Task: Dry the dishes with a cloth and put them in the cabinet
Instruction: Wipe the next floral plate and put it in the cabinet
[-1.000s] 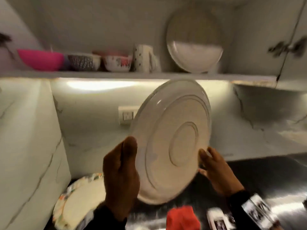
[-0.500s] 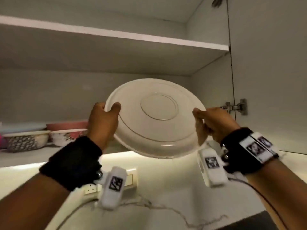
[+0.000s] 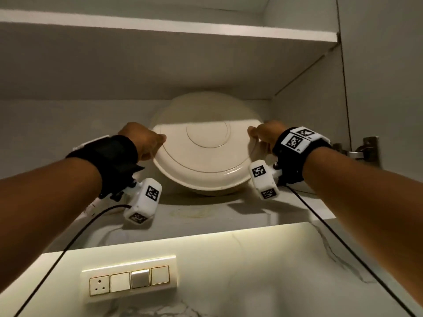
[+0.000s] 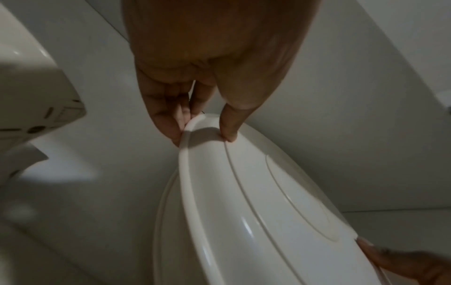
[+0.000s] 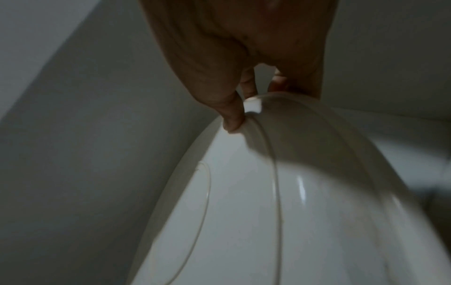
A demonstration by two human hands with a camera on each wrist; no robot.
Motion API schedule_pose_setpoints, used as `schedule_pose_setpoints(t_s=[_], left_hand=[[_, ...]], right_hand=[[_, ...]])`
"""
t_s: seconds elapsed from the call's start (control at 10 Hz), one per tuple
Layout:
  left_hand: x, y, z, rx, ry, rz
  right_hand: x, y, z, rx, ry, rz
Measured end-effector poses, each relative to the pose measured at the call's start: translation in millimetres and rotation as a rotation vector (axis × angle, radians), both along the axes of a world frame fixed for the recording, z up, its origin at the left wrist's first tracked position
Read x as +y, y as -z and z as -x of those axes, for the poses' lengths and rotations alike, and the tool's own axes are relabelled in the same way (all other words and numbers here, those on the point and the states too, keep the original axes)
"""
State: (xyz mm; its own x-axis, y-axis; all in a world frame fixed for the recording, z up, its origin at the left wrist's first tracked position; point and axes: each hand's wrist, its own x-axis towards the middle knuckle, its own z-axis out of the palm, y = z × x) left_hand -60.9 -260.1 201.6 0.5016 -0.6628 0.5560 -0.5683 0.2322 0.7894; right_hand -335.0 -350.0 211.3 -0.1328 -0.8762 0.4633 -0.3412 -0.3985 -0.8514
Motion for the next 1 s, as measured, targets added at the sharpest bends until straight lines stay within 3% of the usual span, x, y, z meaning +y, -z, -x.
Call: schedule_pose_setpoints(t_s=[0.1,0.3,0.5,0.7,0.9,1.0], left_hand=[[-12,-3,9,-0.059,-0.087,-0.050],[-36,0,12,-0.164,-0.188,-0.103],[-47,6,15,-0.107,-0.179,-0.157],[-55,8,13,-0.077,-0.136,-0.169],[-59,8,12,-0.085,-0.131,-0.178],[-59,7,14,-0.088,-0.115,-0.180]], right_hand=[[-24,-5,0,0.109,0.010,0.003],[-69,-1,12,0.158,-0.075,0.025],[-99,5,7,0.237,-0.066,0.006],[-118,-3,-6,0.456,0.166,0.007],[-119,-1,-8,0.456,0.223,0.002],[-158,0,2,0.449,0.230,-0.006]])
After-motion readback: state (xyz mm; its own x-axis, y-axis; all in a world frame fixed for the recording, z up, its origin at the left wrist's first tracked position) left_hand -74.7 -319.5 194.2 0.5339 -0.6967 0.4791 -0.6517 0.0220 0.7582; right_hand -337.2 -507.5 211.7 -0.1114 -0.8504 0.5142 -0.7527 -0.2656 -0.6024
